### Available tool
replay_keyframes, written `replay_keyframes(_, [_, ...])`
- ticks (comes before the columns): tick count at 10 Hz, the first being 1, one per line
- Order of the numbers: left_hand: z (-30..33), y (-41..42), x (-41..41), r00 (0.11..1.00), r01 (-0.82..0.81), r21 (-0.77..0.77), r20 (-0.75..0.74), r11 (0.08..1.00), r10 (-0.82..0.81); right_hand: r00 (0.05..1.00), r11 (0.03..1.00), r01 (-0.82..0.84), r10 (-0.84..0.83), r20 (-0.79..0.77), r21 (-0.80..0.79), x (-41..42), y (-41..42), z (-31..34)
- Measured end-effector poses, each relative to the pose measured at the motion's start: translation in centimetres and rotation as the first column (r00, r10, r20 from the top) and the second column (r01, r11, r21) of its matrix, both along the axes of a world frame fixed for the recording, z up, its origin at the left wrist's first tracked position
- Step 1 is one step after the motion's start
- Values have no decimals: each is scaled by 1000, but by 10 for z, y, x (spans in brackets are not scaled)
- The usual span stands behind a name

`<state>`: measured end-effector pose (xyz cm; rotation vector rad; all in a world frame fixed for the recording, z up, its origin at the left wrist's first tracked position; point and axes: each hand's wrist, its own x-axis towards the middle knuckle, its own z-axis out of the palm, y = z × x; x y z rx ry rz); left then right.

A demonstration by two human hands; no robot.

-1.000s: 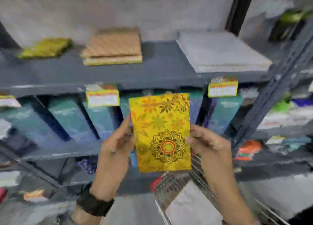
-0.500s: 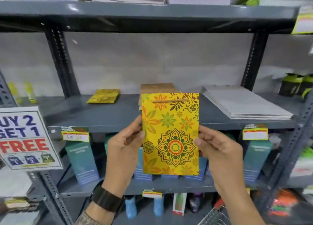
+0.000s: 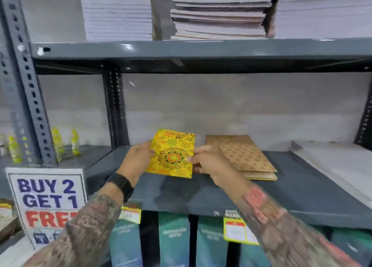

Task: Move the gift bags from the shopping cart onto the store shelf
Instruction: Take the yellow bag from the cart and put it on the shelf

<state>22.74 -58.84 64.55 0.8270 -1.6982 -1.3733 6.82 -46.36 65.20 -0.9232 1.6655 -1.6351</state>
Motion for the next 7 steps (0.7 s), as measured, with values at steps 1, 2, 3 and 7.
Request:
replay_keyframes(1, [8,-68,-26,982,-108,-36,154,994,112,998,997,26,-22,-53,72,-22,-82,7])
replay_keyframes(2, [2,-126,-45,936,-225,-40,269,974,227,996,987,44,-32,-79,154,-44,-145,6])
replay_keyframes(3, [-14,-168,-64,868,-252,-133,407,959,285,998,980,26,-13,-67,199,-58,-190,3])
replay_keyframes(7, [-18,-191,-67,861,-261,-137,414,955,295,959,952,52,36,-280,301,-61,-203,-6])
